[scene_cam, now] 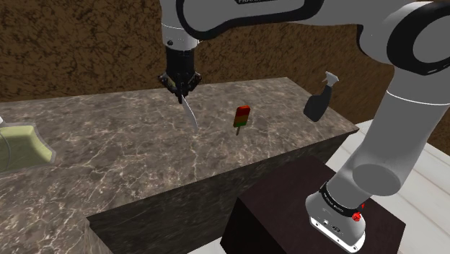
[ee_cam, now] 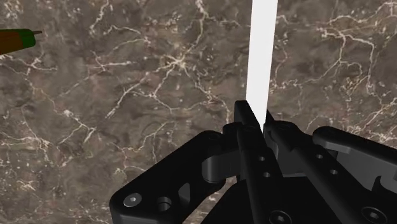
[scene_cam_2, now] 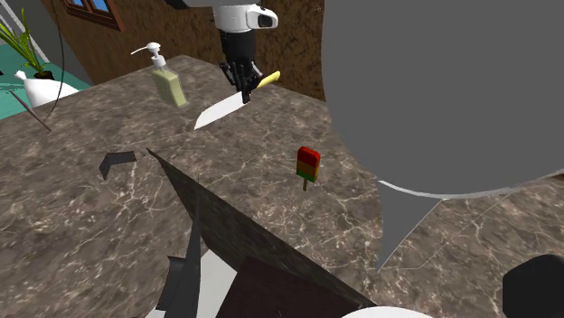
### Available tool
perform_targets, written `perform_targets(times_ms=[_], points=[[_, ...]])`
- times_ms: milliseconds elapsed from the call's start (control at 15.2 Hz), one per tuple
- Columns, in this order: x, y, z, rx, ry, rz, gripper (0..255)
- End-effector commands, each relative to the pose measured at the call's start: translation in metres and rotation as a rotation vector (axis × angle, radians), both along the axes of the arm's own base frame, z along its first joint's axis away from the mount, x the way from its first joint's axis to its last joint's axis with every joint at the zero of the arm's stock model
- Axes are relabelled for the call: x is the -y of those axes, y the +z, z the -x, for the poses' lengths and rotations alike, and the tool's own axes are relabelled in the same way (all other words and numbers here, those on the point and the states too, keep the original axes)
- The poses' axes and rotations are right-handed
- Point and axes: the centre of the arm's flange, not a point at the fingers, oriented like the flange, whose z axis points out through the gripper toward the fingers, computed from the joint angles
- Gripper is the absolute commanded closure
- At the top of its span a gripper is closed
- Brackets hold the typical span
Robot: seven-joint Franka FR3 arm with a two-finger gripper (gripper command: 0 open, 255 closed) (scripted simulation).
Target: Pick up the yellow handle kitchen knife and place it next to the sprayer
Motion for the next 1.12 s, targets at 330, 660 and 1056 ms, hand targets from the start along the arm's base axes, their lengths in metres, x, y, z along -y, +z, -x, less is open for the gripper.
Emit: perform_targets(times_ms=[330,660,1056], points=[[0.0,0.036,0.0,-0.001,0.0,0.0,255],[0.0,0.063,0.0,-0.001,0.0,0.0,255],[0.0,0.094,0.0,-0.001,0.0,0.0,255]])
